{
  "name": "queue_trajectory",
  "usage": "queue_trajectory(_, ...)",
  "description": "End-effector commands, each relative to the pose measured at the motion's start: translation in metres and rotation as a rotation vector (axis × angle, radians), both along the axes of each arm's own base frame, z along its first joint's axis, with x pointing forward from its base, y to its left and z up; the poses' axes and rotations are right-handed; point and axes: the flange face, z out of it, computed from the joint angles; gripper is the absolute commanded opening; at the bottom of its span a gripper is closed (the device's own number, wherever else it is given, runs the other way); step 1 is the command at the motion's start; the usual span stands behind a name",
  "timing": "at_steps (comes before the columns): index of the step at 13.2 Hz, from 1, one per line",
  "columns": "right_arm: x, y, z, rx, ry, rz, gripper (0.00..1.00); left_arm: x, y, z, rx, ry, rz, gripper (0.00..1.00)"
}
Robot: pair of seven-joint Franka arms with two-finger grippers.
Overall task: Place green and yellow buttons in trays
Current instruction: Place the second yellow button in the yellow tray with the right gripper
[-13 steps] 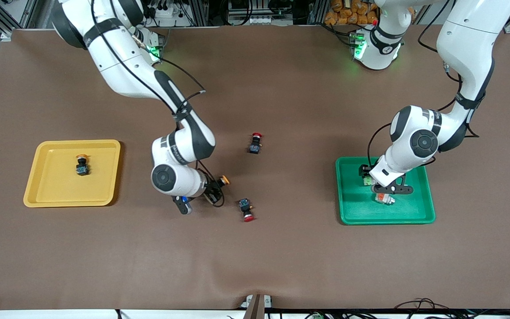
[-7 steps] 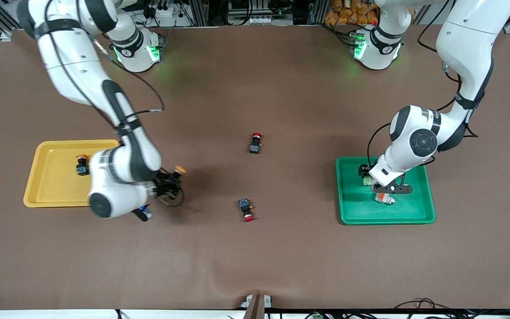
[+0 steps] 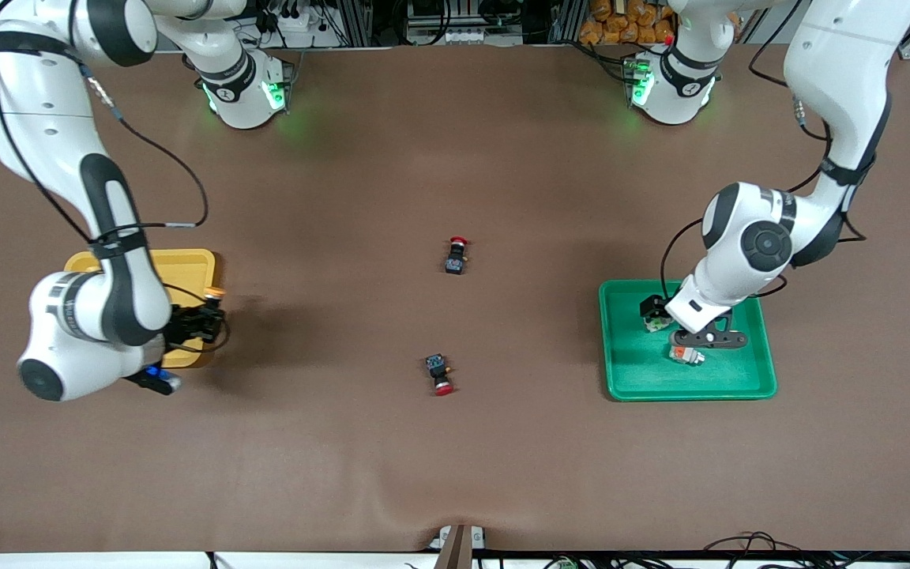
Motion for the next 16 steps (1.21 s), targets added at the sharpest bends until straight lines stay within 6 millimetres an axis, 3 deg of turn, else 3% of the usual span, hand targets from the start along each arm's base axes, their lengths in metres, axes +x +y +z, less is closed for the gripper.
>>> queue_trajectory(1,0.001,-0.03,0.011,0.05,-0.035,0.092,0.06,-0.001,-0.002,0.067,0.052,-0.012,-0.007,1.0)
queue_trajectory(2,0.005,-0.04,0.015,0.068,-0.055,0.112,0.23,0.004,-0.001,0.087,0.069,-0.001,-0.005,1.0)
queue_trajectory(3,0.005,-0.05,0.015,0.082,-0.066,0.126,0.99,0.009,-0.001,0.107,0.083,0.012,-0.003,1.0)
queue_trajectory(7,0.001,-0.032,0.013,0.1,-0.028,0.151,1.0,0.028,-0.009,0.184,0.108,0.027,0.009,1.0)
queue_trajectory(9,-0.001,-0.01,0.023,0.12,0.006,0.178,1.0,0.033,-0.008,0.225,0.117,0.034,0.022,1.0)
queue_trajectory(10,0.008,0.007,0.035,0.11,-0.018,0.206,1.0,0.035,-0.006,0.241,0.12,0.036,0.027,1.0)
queue_trajectory(11,0.024,0.018,0.06,0.102,-0.079,0.225,1.0,0.036,-0.005,0.261,0.12,0.027,0.035,1.0)
queue_trajectory(14,0.053,0.024,0.114,0.115,-0.227,0.226,1.0,0.038,-0.009,0.311,0.104,-0.019,0.044,1.0)
queue_trajectory(16,0.067,0.026,0.135,0.105,-0.312,0.234,1.0,0.033,-0.012,0.338,0.042,-0.035,0.058,1.0)
